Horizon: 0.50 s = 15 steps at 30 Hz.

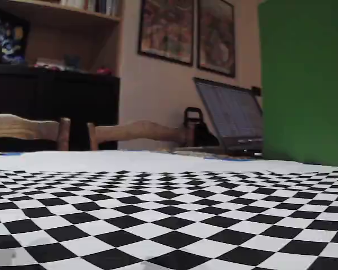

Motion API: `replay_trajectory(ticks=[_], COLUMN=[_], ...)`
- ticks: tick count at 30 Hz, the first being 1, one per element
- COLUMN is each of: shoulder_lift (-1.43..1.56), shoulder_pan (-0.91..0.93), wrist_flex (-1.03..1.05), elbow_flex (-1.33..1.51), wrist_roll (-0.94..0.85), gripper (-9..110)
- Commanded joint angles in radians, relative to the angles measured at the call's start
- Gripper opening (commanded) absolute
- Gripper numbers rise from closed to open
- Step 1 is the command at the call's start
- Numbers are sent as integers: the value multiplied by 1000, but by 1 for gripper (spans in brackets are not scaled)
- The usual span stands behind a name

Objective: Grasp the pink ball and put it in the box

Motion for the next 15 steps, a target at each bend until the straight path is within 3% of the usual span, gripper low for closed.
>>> replay_trajectory(ticks=[1, 15], shoulder_lift=[3, 3], shoulder_pan=[63, 331], wrist_flex=[-20, -20], elbow_flex=[8, 8], wrist_roll=[-9, -9], gripper=[30, 30])
